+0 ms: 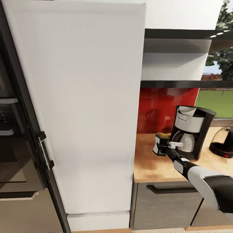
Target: Set up a coffee station on the kitchen countertop: keep the coffee maker on the countertop, move the bottle of coffee from the kitchen shelf to the counter next to the coffee maker, place a paper coffee filter on top of the coffee maker, put the saucer next to the coffee maker with the coffee cup on the saucer, and place the electric kettle next to the coffee maker.
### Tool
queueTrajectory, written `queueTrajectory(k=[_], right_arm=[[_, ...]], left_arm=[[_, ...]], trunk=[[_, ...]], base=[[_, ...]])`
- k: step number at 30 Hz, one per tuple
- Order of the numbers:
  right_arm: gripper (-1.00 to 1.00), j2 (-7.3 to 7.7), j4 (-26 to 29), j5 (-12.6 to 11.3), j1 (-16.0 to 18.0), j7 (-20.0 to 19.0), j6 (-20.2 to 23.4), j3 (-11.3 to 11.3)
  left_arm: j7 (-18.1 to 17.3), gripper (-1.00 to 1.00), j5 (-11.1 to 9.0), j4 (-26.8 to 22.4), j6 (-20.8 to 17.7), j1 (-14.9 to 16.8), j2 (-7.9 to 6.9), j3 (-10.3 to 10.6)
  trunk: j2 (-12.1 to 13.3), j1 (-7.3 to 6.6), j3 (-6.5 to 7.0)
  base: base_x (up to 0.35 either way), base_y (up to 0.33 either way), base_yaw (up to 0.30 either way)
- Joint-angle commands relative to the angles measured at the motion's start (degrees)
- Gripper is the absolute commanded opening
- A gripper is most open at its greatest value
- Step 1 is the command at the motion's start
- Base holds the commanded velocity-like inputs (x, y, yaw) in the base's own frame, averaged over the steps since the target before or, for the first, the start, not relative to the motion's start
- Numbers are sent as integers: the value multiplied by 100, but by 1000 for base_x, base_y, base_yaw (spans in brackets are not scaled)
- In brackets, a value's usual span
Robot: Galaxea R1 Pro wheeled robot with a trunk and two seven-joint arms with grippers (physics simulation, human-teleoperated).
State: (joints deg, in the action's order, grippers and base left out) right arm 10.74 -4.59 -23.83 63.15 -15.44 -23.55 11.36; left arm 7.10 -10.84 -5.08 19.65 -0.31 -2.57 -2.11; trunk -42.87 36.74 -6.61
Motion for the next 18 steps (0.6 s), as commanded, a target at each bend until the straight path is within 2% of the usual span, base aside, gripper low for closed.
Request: queueTrajectory(k=[1,18], right_arm=[[-100,-1,-25,-70,12,-47,-30,33],[-100,-1,-25,-70,13,-47,-31,33]], left_arm=[[2,100,-5,-10,7,-1,1,-18],[-3,100,-6,-3,8,-2,2,-18]], trunk=[[-50,24,-36],[-731,397,-500]], base=[[1,0,0],[0,0,0]])
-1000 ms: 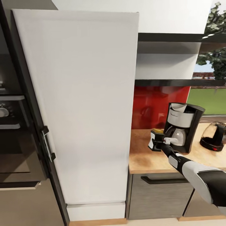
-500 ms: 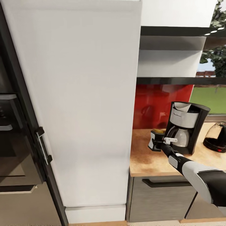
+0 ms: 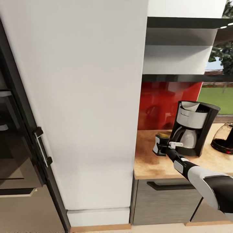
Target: Set up a coffee station on the kitchen countertop: keep the coffee maker on the countertop, move the bottle of coffee from the kitchen shelf to the counter next to the coffee maker, place a paper coffee filter on top of the coffee maker, put the saucer next to the coffee maker with the coffee cup on the saucer, and place the electric kettle next to the coffee maker.
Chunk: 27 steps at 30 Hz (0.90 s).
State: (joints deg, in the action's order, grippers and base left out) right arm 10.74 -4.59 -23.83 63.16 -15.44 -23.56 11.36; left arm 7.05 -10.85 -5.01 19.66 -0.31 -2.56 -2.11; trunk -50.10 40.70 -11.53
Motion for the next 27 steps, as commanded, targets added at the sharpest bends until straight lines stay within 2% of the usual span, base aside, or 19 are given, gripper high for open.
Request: queueTrajectory(k=[1,7,12,19,27], right_arm=[[-100,-1,-25,-69,12,-47,-31,33],[-100,-1,-25,-70,6,-47,-70,31],[-100,-1,-25,-70,3,-44,-392,31],[-100,-1,-25,-69,3,-40,-420,33],[-100,-1,-25,-69,3,-40,-421,33]], left_arm=[[0,100,-4,-13,7,-3,1,-18],[-1,100,-4,-11,7,-2,1,-18],[-1,100,-4,-14,7,-4,1,-18],[0,100,-4,-12,7,-2,1,-18],[-1,100,-4,-11,4,-3,1,-18]], trunk=[[-48,24,-35],[-289,155,-182],[-489,265,-295],[-770,419,-424],[-770,419,-424]], base=[[0,0,-32],[0,0,-92],[0,0,-82],[0,0,-8],[24,0,0]])
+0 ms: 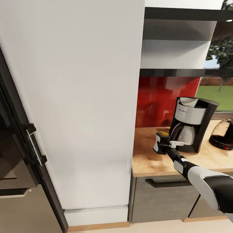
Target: Set up a coffee station on the kitchen countertop: keep the coffee maker on the countertop, move the bottle of coffee from the kitchen shelf to the counter next to the coffee maker, place a paper coffee filter on top of the coffee maker, put the saucer next to the coffee maker with the coffee cup on the saucer, and place the electric kettle next to the coffee maker.
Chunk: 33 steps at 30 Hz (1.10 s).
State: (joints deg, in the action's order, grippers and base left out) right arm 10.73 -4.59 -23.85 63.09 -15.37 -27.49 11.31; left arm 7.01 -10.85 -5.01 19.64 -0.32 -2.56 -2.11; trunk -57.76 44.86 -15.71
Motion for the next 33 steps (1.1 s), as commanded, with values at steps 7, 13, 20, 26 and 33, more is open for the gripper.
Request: queueTrajectory(k=[7,13,20,26,33], right_arm=[[-100,-1,-25,-67,11,-51,-28,38],[-100,-1,-25,-67,11,-50,-26,38],[-100,-1,-25,-67,11,-50,-27,38],[-100,-1,-25,-67,11,-49,-27,38],[100,-1,-25,-67,11,-49,-28,38]], left_arm=[[2,100,1,-17,5,-2,3,-18],[2,100,-1,-17,7,-1,1,-18],[2,100,-1,-17,6,-1,1,-18],[2,100,0,-14,7,1,1,-18],[2,100,0,-13,6,-3,1,-18]], trunk=[[-4,2,-7],[-85,46,-80],[-365,200,-252],[-365,200,-255],[-365,200,-256]], base=[[136,0,-1],[6,0,-91],[0,0,-96],[0,0,-8],[0,0,0]])
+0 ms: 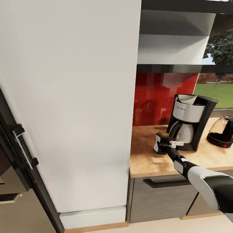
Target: Set up a coffee station on the kitchen countertop: keep the coffee maker on the countertop, move the bottle of coffee from the kitchen shelf to the counter next to the coffee maker, place a paper coffee filter on top of the coffee maker, put the saucer next to the coffee maker with the coffee cup on the saucer, and place the electric kettle next to the coffee maker.
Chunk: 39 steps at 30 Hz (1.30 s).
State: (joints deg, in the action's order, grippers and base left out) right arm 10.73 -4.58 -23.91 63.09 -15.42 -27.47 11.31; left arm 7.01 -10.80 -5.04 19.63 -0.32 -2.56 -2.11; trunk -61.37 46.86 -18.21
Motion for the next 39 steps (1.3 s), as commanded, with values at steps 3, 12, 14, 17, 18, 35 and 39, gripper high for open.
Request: queueTrajectory(k=[3,12,14,17,18,35,39], right_arm=[[100,-1,-25,-61,10,-44,-29,38],[100,-1,-25,-61,10,-46,-30,38],[100,-1,-25,-61,10,-44,-30,38],[100,-1,-25,-61,10,-45,-30,38],[100,-1,-25,-61,10,-45,-30,38],[100,-1,-25,-61,10,-45,-30,38],[100,-1,-25,-61,10,-41,-29,38]], left_arm=[[2,100,-8,-13,8,-1,1,-18],[2,100,-9,-9,12,-3,1,-18],[2,100,-9,-7,14,-3,1,-18],[2,100,-10,-6,14,0,1,-18],[2,100,-10,-6,15,1,1,-18],[2,100,-10,-8,15,1,1,-18],[2,100,-10,-12,15,1,1,-18]], trunk=[[-4,1,-6],[-4,1,-6],[-4,1,-6],[-4,1,-6],[-4,1,-6],[-4,1,-6],[-4,1,-6]], base=[[0,0,0],[0,0,0],[0,0,0],[0,0,0],[0,0,0],[-117,32,0],[-6,2,0]])
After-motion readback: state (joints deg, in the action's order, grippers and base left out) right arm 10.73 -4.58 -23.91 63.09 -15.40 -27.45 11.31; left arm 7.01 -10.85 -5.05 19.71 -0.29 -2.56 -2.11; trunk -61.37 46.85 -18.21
